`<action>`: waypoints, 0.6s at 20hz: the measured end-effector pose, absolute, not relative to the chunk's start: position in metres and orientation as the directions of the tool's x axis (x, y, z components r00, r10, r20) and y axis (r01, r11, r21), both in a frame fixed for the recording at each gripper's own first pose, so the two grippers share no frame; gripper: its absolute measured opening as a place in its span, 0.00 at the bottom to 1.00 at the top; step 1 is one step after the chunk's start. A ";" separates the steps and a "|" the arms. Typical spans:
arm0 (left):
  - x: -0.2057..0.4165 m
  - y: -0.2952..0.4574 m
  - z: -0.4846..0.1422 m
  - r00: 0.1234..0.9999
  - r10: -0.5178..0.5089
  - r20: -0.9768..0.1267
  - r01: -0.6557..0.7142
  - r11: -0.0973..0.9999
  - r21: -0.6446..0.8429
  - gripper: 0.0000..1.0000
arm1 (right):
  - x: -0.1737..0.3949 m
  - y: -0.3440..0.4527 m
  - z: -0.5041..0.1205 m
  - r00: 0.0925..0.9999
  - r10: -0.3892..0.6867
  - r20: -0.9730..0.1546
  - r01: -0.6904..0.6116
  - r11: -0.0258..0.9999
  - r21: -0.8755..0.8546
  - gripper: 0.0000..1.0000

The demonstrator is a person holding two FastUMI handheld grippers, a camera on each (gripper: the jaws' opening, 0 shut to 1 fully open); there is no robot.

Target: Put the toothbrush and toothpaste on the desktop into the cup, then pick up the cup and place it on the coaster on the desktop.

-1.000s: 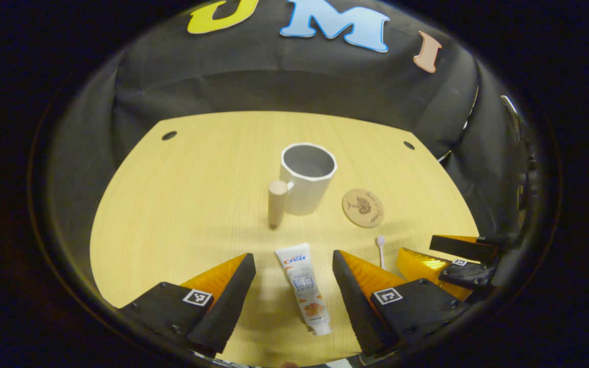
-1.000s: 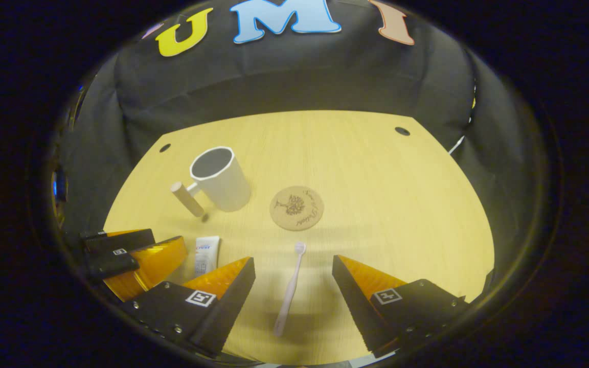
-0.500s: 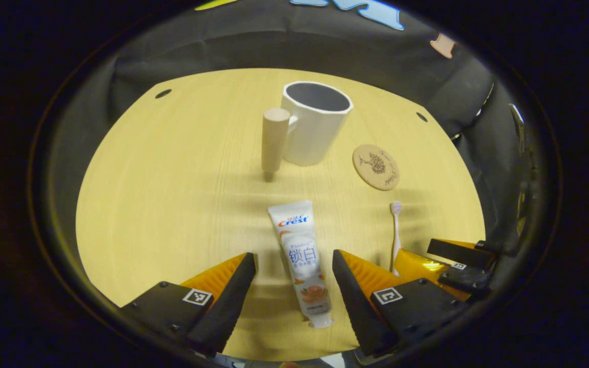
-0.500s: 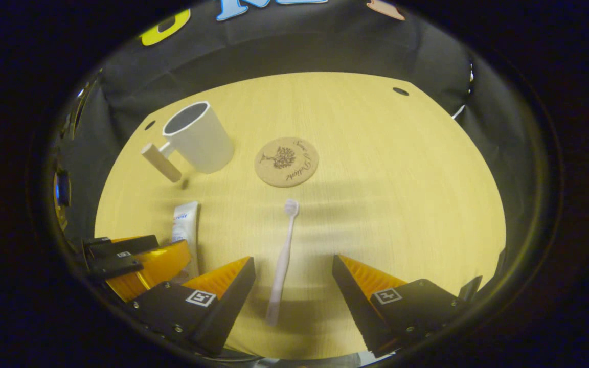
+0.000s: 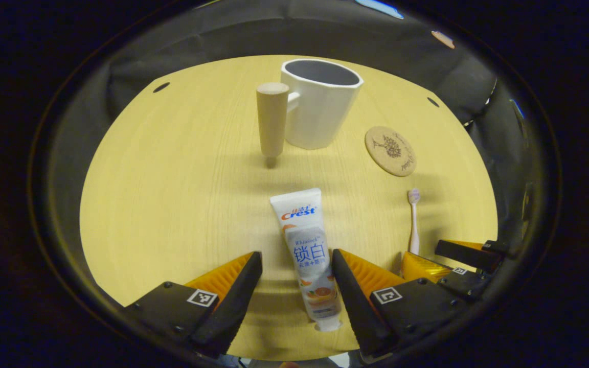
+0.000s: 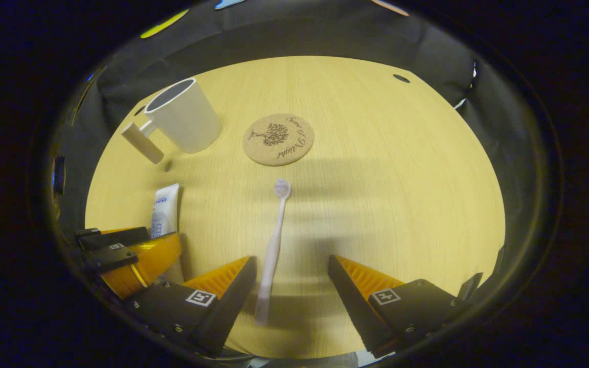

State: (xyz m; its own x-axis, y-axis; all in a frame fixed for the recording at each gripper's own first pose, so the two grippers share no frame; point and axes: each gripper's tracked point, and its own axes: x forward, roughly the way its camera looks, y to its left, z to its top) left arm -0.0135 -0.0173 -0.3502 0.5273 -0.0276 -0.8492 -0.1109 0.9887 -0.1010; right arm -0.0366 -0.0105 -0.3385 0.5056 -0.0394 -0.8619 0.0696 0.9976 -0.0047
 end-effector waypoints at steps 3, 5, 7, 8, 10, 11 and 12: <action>-0.014 -0.018 -0.353 0.506 0.008 -0.863 -0.092 0.995 -0.044 0.94 | -0.040 -0.009 -0.338 0.468 -0.047 -0.882 0.050 0.998 -0.027 0.99; -0.015 -0.019 -0.352 0.497 0.015 -0.867 -0.088 0.996 -0.033 0.96 | -0.038 -0.009 -0.340 0.447 -0.049 -0.893 0.068 0.997 -0.021 1.00; -0.014 -0.019 -0.354 0.485 0.017 -0.875 -0.099 0.994 -0.035 0.95 | -0.038 -0.008 -0.341 0.412 -0.049 -0.910 0.074 0.997 -0.020 1.00; -0.013 -0.019 -0.355 0.477 0.016 -0.879 -0.097 0.995 -0.034 0.95 | -0.037 -0.008 -0.341 0.395 -0.049 -0.917 0.074 0.997 -0.021 1.00; -0.012 -0.020 -0.355 0.454 0.016 -0.891 -0.094 0.995 -0.030 0.95 | -0.037 -0.008 -0.342 0.338 -0.044 -0.940 0.071 0.997 -0.022 1.00; -0.012 -0.020 -0.355 0.444 0.014 -0.896 -0.093 0.995 -0.030 0.95 | -0.036 -0.008 -0.341 0.305 -0.043 -0.951 0.071 0.997 -0.022 1.00; -0.011 -0.019 -0.356 0.429 0.014 -0.903 -0.095 0.995 -0.029 0.95 | -0.035 -0.008 -0.340 0.270 -0.041 -0.962 0.076 0.997 -0.021 1.00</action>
